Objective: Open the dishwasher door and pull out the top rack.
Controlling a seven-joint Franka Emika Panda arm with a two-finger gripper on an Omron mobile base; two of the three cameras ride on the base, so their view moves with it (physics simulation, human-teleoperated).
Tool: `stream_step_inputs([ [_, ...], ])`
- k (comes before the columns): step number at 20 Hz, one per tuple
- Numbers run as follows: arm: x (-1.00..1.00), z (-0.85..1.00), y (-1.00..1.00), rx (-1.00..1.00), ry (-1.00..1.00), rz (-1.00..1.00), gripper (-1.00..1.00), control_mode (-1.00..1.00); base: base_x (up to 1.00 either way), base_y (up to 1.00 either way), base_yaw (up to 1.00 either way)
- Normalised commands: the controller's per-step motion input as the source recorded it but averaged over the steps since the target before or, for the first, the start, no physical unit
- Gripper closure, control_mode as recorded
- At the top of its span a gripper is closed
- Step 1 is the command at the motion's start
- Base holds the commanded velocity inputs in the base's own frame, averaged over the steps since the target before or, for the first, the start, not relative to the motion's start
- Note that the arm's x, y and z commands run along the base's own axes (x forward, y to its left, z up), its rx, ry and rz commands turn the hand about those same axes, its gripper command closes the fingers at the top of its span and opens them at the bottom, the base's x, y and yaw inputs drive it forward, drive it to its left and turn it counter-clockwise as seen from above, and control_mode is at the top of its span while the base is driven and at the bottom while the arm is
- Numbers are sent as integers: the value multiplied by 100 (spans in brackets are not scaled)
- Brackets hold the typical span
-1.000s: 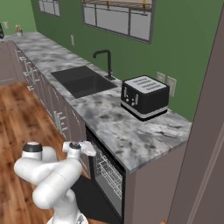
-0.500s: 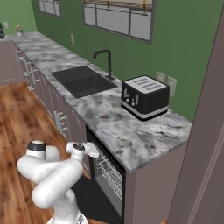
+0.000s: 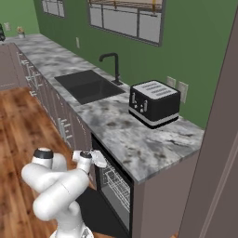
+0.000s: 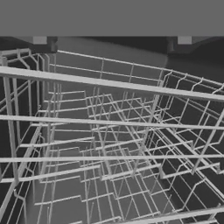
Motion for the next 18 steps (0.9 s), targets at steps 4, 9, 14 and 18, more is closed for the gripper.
stream_step_inputs([
  [4,-69,-100,-38,-24,-17,-4,-100,-100,0,0,0],
  [9,-84,-100,-54,-28,-18,-6,-100,-100,0,0,0],
  [14,-63,-100,-65,-29,-17,-7,-100,-100,0,0,0],
  [18,-29,-100,-64,-31,-21,-5,-100,-100,0,0,0],
])
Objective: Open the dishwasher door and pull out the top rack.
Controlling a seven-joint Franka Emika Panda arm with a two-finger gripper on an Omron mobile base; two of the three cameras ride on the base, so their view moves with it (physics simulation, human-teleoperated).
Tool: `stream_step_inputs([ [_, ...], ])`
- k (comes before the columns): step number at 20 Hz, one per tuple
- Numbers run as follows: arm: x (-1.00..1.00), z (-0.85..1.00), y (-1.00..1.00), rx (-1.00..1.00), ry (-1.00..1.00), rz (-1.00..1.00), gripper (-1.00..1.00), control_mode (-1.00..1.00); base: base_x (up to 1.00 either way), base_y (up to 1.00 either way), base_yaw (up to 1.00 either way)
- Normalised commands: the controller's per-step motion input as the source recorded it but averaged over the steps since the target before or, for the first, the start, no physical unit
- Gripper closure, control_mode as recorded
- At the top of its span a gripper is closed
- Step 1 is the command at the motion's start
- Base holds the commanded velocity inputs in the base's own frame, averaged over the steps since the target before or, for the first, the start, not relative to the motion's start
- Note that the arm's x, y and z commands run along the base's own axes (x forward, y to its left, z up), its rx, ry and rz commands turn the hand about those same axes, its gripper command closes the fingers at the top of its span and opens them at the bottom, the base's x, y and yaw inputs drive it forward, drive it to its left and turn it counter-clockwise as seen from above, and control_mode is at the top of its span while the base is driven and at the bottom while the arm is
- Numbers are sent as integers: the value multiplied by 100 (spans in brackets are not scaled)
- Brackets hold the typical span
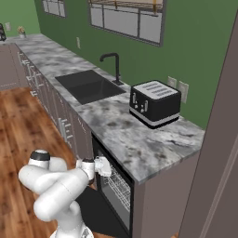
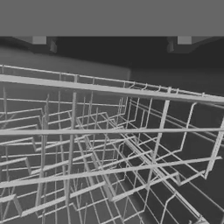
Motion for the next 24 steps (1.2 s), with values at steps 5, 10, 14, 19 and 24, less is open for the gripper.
stream_step_inputs([
  [5,-4,-100,-64,-31,-22,-5,-100,-100,0,0,0],
  [10,0,-100,-72,-31,-21,-5,-100,-100,0,0,0],
  [14,0,-100,-80,-30,-21,-5,-100,-100,0,0,0],
  [19,0,-100,-78,-27,-19,-4,-100,-100,0,0,0],
  [24,1,-100,-72,-23,-13,-2,-100,-100,0,0,0],
])
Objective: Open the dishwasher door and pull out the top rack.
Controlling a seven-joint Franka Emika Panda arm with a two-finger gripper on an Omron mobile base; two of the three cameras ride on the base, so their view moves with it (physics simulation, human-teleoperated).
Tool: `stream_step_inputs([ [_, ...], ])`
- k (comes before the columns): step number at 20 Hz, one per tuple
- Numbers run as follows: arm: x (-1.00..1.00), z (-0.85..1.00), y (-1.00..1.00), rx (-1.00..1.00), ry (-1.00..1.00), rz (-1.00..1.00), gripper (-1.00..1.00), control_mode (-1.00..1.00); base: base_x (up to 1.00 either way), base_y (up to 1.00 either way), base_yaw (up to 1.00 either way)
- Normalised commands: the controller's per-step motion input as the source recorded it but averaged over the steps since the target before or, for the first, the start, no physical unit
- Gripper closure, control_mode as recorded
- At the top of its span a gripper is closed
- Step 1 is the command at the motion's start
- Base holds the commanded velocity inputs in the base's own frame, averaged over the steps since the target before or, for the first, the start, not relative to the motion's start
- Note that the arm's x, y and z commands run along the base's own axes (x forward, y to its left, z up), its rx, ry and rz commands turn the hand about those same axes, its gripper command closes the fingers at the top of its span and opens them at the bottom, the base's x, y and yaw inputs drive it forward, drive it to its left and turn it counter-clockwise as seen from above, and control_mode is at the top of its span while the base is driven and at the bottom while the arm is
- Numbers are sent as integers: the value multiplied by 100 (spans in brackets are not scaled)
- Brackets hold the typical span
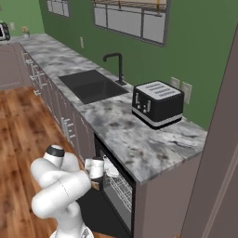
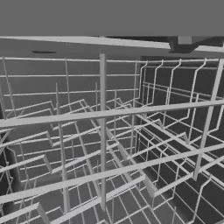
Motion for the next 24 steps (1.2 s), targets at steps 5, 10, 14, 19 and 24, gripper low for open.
stream_step_inputs([
  [5,16,-100,-71,-17,-5,-1,-100,-100,0,0,0],
  [10,29,-100,-86,-12,-1,-1,-100,-100,0,0,0],
  [14,35,-100,-94,0,4,0,-100,-100,0,0,0],
  [19,29,-100,-92,0,7,0,-100,-100,0,0,0],
  [24,26,-100,-82,5,12,0,-100,-100,0,0,0],
])
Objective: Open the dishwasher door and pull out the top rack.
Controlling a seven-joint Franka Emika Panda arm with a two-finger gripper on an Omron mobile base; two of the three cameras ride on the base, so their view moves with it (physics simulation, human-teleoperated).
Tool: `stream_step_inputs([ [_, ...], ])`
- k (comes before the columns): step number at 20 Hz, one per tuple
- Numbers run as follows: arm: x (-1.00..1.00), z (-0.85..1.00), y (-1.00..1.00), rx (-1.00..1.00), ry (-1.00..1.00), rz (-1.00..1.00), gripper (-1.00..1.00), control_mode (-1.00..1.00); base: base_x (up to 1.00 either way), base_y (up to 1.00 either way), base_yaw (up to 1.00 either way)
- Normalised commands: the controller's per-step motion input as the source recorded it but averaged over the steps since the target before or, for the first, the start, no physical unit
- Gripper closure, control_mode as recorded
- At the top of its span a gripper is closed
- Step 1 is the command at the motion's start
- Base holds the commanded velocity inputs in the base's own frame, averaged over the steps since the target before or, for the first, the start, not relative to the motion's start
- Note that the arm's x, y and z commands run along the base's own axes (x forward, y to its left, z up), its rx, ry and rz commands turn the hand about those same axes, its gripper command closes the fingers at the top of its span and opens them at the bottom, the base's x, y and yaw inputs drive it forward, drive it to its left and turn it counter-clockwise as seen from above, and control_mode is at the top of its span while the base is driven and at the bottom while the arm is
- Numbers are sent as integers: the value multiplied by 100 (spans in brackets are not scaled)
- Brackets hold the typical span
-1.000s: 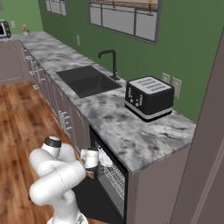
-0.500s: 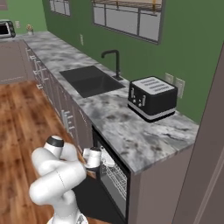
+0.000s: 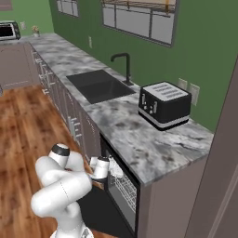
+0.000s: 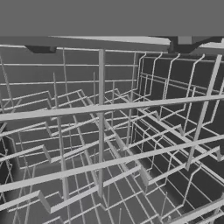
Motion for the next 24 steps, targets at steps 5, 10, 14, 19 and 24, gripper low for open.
stream_step_inputs([
  [5,17,-100,-71,20,22,0,-100,-100,0,0,0],
  [10,1,-87,-39,32,28,0,-100,-100,0,0,0],
  [14,0,-68,-6,37,33,0,-100,-100,0,0,0],
  [19,-1,-43,0,46,35,0,-100,-100,0,0,0],
  [24,-20,-36,2,48,34,0,-100,-100,0,0,0],
])
